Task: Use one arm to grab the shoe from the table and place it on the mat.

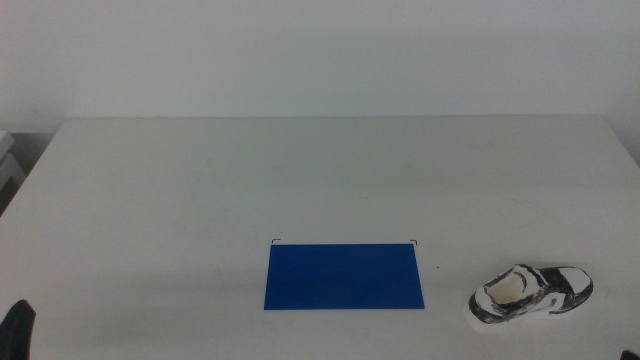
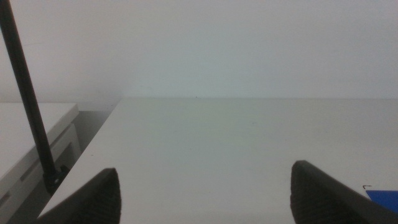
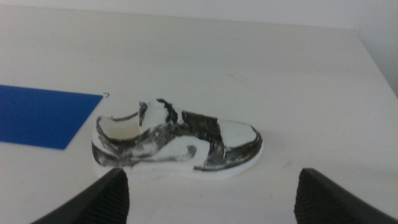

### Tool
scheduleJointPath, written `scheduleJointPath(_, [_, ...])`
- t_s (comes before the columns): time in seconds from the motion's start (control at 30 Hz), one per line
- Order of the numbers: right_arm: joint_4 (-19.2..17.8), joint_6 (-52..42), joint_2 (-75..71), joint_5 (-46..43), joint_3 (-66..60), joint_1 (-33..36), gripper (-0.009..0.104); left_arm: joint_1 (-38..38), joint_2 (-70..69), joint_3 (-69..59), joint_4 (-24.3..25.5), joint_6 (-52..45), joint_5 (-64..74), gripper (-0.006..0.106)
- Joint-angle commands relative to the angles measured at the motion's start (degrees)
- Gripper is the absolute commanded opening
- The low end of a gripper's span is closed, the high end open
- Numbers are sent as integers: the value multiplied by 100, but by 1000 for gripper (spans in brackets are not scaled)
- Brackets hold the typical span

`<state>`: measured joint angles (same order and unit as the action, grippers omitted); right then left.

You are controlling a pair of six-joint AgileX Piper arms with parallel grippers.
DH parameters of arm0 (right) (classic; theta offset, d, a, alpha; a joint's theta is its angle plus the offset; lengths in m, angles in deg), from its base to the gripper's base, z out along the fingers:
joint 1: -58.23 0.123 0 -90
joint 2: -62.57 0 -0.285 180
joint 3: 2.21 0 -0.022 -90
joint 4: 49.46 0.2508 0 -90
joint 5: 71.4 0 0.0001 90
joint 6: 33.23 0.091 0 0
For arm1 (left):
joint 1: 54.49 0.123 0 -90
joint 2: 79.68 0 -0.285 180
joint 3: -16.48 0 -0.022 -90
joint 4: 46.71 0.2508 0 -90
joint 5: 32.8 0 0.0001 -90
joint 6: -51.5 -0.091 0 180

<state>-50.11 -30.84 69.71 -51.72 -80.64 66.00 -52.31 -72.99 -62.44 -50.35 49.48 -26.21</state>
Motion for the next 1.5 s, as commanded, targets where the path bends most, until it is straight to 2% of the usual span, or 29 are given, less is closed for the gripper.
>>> scheduleJointPath(0.0, [-45, -35, -19, -438, 393, -26, 92, -29, -42, -29, -74, 70, -463, 94])
scheduleJointPath(0.47, [-45, -24, 2007, 555, 2640, -26, 92, -29, -42, -29, -74, 70, -463, 94])
scheduleJointPath(0.6, [-45, 150, 2872, 1484, 3471, -4, 92, -29, -42, -29, -74, 70, -463, 94])
scheduleJointPath(0.67, [-50, 359, 3311, 1644, 3818, 2, 92, -29, -42, -29, -74, 70, -463, 94])
scheduleJointPath(0.83, [-69, 1267, 4490, 2248, 4812, 127, 92, -29, -42, -29, -74, 70, -463, 94])
scheduleJointPath(1.03, [-442, 2419, 5792, 3077, 5923, 789, 92, -29, -42, -29, -74, 70, -463, 94])
scheduleJointPath(1.27, [-795, 5196, 6958, 3330, 6427, 1131, 92, -29, -42, -29, -74, 70, -463, 94])
scheduleJointPath(1.37, [-748, 6165, 7317, 3476, 6427, 1205, 92, -29, -42, -29, -74, 70, -463, 94])
scheduleJointPath(1.47, [-497, 6988, 7578, 3707, 6427, 1205, 92, -29, -42, -29, -74, 70, -463, 94])
